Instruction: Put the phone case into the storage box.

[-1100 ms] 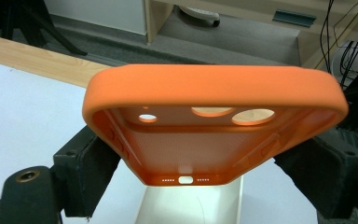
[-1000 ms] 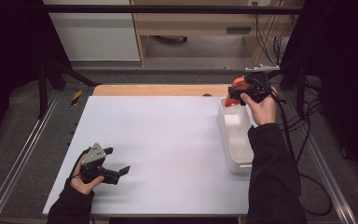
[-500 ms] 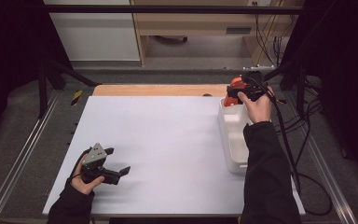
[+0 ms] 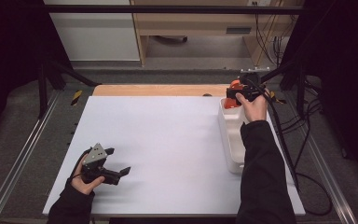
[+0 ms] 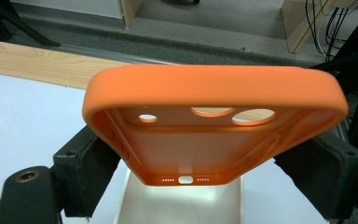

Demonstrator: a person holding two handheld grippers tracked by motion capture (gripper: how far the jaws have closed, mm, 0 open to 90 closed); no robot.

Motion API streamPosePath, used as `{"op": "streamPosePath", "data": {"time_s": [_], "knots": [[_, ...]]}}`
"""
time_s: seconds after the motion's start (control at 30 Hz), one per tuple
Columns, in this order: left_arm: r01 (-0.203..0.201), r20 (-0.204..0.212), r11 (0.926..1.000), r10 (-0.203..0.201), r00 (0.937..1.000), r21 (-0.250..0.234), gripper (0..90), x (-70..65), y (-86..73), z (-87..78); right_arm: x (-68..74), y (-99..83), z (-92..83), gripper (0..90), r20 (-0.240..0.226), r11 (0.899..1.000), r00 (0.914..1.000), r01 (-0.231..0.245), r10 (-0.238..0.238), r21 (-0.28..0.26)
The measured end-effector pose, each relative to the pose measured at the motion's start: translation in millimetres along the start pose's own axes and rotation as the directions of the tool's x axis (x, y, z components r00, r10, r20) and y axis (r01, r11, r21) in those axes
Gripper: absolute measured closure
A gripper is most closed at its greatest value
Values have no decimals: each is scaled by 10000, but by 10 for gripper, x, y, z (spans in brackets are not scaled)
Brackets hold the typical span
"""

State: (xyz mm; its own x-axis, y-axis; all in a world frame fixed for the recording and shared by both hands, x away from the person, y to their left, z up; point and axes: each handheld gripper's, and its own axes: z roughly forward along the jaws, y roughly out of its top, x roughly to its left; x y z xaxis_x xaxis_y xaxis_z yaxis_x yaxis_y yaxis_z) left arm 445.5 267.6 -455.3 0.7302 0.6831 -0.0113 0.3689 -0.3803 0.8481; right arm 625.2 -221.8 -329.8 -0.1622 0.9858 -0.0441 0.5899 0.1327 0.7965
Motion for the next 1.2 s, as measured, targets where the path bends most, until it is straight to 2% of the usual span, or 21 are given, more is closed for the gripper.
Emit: {"op": "streamPosePath", "data": {"time_s": [0.13, 0.7, 1.2], "knots": [[-19, 11, 10000, 19, 10000, 22, 0, -1, -1, 5, 23, -12, 57, 155, 50, 9999, 10000, 48, -49, 97], [-35, 48, 10000, 35, 10000, 76, 0, -1, -6, 15, 45, -79, 288, 154, 283, 9974, 9989, -390, 373, 608], [-91, 81, 9999, 90, 9999, 123, 0, -3, -10, 26, 82, -143, 450, 154, 410, 9944, 9986, -376, 337, 986]]}}
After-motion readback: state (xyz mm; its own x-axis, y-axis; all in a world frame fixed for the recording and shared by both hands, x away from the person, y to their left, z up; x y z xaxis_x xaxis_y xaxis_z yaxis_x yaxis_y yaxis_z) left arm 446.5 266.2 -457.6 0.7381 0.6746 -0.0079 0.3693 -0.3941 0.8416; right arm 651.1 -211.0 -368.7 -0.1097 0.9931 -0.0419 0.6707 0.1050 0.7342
